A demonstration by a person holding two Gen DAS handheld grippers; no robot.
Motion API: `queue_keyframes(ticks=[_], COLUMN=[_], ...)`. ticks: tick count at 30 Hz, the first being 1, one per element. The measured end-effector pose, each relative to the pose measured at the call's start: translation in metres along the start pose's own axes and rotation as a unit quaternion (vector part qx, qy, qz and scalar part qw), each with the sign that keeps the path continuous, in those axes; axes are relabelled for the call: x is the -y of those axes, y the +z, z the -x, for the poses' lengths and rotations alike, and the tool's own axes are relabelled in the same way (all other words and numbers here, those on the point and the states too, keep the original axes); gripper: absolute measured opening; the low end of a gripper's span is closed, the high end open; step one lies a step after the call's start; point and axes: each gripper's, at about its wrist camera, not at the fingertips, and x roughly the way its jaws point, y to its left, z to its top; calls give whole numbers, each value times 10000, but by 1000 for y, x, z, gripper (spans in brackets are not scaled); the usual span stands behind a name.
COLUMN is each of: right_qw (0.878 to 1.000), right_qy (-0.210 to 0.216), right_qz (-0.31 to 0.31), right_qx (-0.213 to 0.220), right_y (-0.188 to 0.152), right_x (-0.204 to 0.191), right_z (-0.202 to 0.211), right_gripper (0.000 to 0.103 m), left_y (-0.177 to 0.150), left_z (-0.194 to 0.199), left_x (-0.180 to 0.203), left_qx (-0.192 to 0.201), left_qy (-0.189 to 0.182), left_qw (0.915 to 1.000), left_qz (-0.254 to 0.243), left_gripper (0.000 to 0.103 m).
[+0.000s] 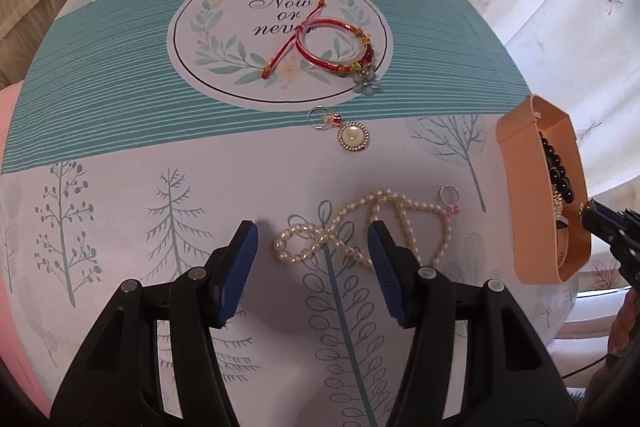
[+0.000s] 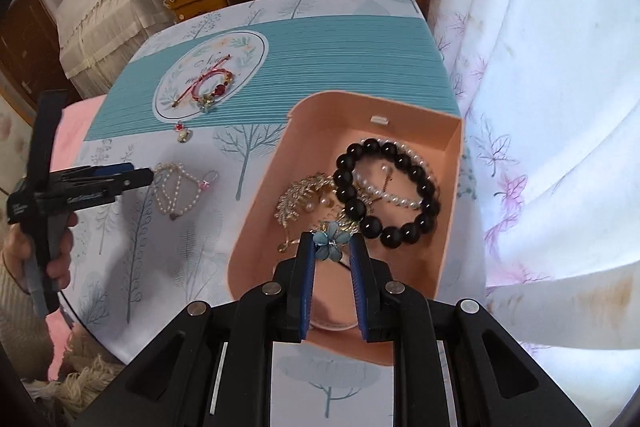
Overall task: Organize jewelry
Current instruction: 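Carry the blue flower ring into the peach tray and release it with the right tool, then grasp the long pearl necklace with the left tool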
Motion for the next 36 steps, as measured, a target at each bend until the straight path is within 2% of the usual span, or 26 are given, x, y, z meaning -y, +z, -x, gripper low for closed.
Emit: queue_keyframes(ticks=[7,9,11,12,13,14,15,17,21,23,26,31,36], right_qw=[9999,9998,9997,9996,9996,9995,9994,9993,9991,9992,9990,9986,9985], right_qy=[156,185,162,143,127,129,149,167,253,266,308,383,420], right_qz=[17,-39,-116,-140,-146,-155,-164,-180,-179,-175,-170,-109,-42], right_qx=[52,81,119,184,222,256,273,275,273,251,260,349,347], right_y=[-2,1,2,2,2,3,2,2,0,-2,-1,-2,-2], right_x=[-9,-9,-7,-6,-5,-4,-3,-3,-5,-7,-10,-15,-19], right_z=[-1,-4,-2,0,2,4,7,8,8,6,7,9,9], right_gripper=[19,22,42,44,46,46,46,46,46,46,46,46,46], left_y=[5,5,5,6,6,6,5,4,1,0,-2,-13,-18], left_z=[-7,-9,-10,-10,-10,-9,-8,-8,-5,-1,8,23,39], left_x=[16,22,23,24,25,26,28,30,25,19,12,5,-1], left_qx=[-44,-67,-106,-133,-137,-126,-142,-136,-103,-47,52,276,424], left_qy=[534,708,702,692,684,690,673,693,465,231,-147,-501,-628], left_qw=[9982,9967,9968,9968,9968,9967,9967,9964,9985,9997,9998,9978,9961], left_qz=[-283,-385,-364,-375,-388,-402,-436,-461,-264,-90,152,328,447], left_gripper=[54,53,50,48,40,22,16,12,9,2,2,2,2])
